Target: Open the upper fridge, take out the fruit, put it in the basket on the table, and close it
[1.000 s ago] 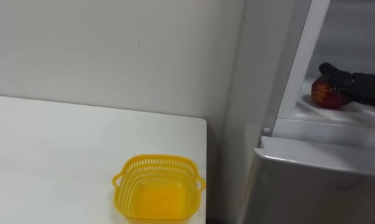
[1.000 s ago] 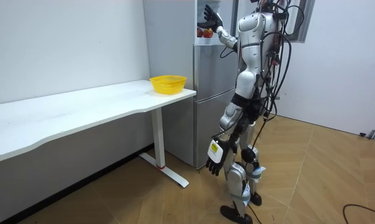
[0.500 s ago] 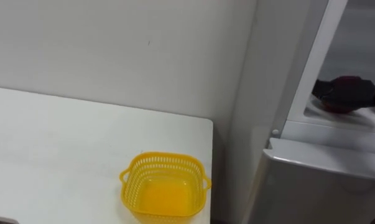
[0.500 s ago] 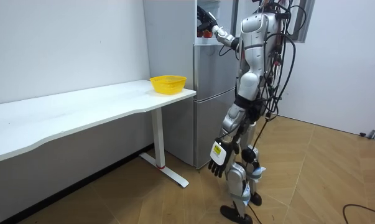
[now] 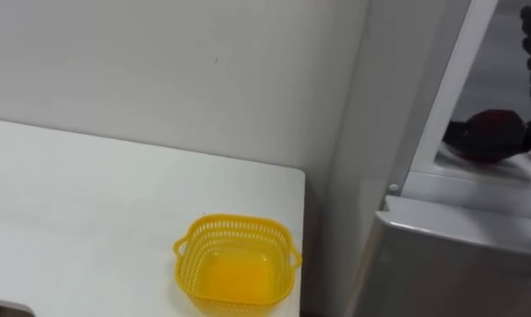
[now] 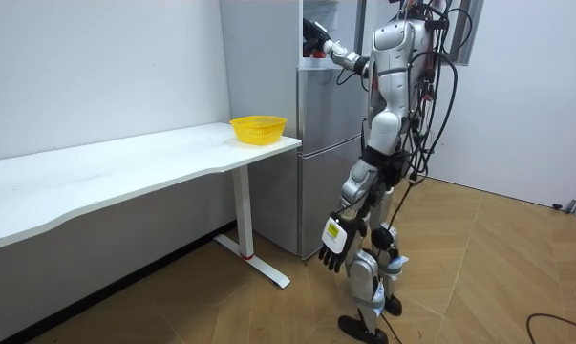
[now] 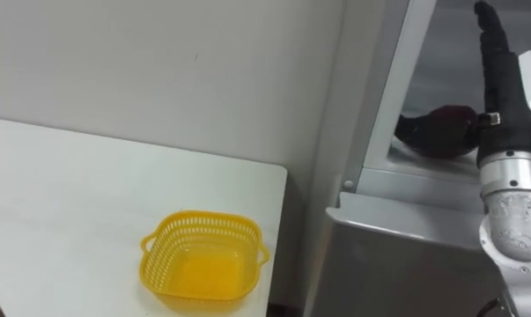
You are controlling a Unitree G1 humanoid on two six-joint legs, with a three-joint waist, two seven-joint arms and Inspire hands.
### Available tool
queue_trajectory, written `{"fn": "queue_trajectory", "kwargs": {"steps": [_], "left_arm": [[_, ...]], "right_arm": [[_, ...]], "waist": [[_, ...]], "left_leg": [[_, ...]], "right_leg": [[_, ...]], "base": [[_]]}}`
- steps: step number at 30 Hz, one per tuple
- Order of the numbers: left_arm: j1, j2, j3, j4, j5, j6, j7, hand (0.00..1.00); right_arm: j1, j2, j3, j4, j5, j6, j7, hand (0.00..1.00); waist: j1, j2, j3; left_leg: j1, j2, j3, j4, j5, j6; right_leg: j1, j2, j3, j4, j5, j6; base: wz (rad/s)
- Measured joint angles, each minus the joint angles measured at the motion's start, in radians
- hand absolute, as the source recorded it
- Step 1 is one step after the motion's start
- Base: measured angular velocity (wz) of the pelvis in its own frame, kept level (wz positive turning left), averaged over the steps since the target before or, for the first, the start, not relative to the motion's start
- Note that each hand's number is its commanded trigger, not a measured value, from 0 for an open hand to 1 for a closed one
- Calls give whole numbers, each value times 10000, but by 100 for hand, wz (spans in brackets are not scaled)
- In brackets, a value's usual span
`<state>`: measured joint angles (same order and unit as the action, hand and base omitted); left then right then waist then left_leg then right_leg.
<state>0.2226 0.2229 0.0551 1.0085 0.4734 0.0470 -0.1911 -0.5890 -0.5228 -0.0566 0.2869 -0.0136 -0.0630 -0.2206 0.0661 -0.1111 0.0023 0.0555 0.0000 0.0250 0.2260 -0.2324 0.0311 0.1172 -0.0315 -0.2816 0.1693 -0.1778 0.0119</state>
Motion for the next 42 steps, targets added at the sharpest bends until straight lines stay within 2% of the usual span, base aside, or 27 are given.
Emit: {"fn": "queue_trajectory", "kwargs": {"steps": [5,9,15,19,20,21,22,28,29,31,35,42], "left_arm": [[-44,78,-2,-1,-12,16,-179,0],[-126,152,-5,0,-14,166,-208,0],[-93,225,-7,0,-1,219,-391,0],[-94,228,-7,-1,0,379,-435,0],[-112,245,-10,-1,-10,403,-489,0],[-142,269,-20,-3,-26,403,-563,0],[-145,275,-21,-12,-40,403,-576,0],[-244,347,-212,-95,-52,473,-588,0],[-275,348,-221,-90,-30,540,-583,0],[-269,349,-221,-82,-25,611,-569,0],[-278,353,-236,-83,-24,763,-555,0],[-281,355,-253,-73,-5,792,-569,0]], "right_arm": [[-69,-185,17,362,84,-8,277,0],[-217,-421,63,982,146,8,548,0],[-361,-444,253,1325,142,17,907,0],[-525,-454,331,1385,134,194,1046,0],[-699,-467,370,1630,182,200,1157,52],[-841,-508,386,1962,299,204,1279,73],[-896,-542,431,2131,416,209,1330,100],[-1125,-656,753,2730,1224,217,1765,100],[-1203,-659,766,2963,1282,218,1876,100],[-1206,-659,768,3133,1358,225,2024,100],[-1273,-661,780,3430,1293,324,2277,100],[-1411,-751,748,3658,1231,320,2355,100]], "waist": [[10,-20,-2],[39,-132,-16],[20,-205,-49],[-10,-201,-47],[-42,-199,-46],[-31,-201,-47],[-15,-202,-47],[-7,-247,-28],[-6,-273,11],[0,-293,37],[58,-324,17],[189,-305,28]], "left_leg": [[-3,1,-26,-10,0,0],[46,11,-6,-2,4,-6],[58,10,19,3,4,-6],[53,11,13,3,7,-11],[55,11,3,1,10,-15],[72,13,1,1,11,-17],[85,14,1,1,11,-17],[110,17,4,23,21,-29],[136,18,4,27,21,-30],[194,21,4,-4,21,-30],[278,27,4,-117,19,-31],[270,22,-24,-41,19,-31]], "right_leg": [[-7,-2,-55,0,0,0],[-7,1,-34,2,0,0],[2,-5,-26,3,0,0],[3,-7,-44,9,0,0],[5,-7,-48,10,0,0],[24,-5,-47,11,1,-1],[35,-5,-47,14,1,-1],[64,-13,-26,13,1,-2],[119,-9,31,6,2,-3],[190,4,38,3,2,-3],[248,23,44,-2,2,-3],[257,24,36,-14,2,-3]], "base": [[1],[-1],[-1],[0],[0],[0],[0],[0],[0],[0],[0],[0]]}}
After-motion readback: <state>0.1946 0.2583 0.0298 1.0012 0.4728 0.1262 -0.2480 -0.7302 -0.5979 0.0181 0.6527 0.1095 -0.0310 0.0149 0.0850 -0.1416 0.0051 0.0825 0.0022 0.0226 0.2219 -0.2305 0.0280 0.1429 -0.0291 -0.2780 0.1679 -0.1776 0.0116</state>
